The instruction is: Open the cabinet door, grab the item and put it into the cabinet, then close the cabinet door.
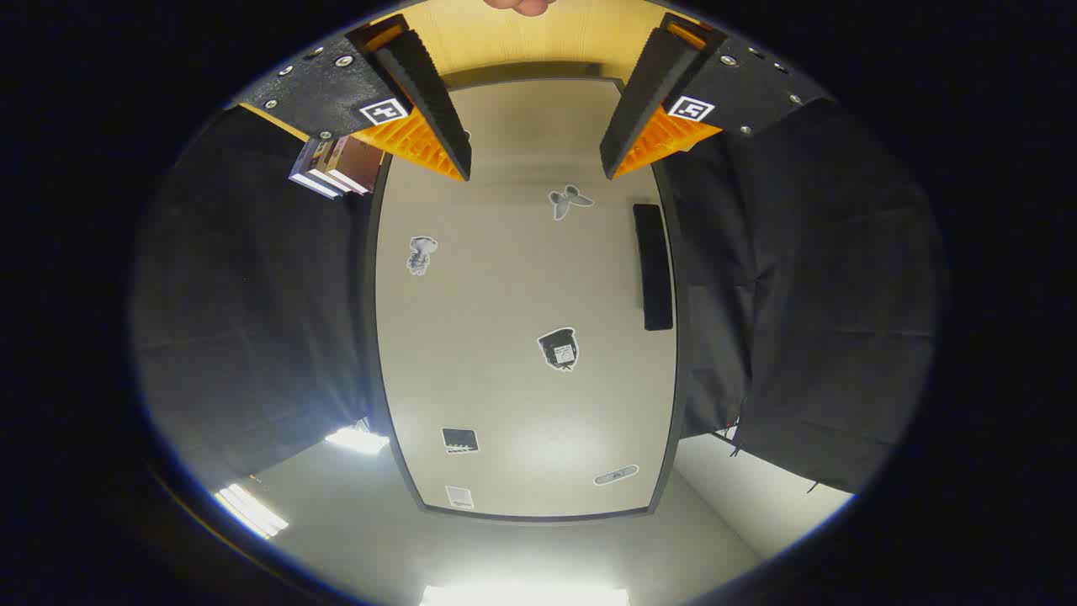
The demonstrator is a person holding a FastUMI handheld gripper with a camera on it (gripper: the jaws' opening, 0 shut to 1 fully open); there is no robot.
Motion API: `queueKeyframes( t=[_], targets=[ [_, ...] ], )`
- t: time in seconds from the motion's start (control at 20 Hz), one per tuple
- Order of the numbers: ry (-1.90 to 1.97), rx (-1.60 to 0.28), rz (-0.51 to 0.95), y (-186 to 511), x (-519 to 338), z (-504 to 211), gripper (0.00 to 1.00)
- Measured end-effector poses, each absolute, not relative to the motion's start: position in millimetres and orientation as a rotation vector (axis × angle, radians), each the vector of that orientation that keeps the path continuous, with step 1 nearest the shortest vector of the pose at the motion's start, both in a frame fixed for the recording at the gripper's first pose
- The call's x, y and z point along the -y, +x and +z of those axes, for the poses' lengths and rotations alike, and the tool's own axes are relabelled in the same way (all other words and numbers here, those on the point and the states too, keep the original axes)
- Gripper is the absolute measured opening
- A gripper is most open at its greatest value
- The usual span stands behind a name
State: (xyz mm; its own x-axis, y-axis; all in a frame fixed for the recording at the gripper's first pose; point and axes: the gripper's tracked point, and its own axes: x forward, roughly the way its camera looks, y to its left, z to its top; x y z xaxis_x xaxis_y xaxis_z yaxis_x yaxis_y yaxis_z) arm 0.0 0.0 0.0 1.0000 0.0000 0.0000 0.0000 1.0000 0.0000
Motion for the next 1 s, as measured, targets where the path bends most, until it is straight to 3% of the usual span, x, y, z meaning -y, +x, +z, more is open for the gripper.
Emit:
queueKeyframes(
  t=[1.0],
  targets=[
    [-0.024, 0.002, 0.01, -4, -10, 8, 0.96]
  ],
)
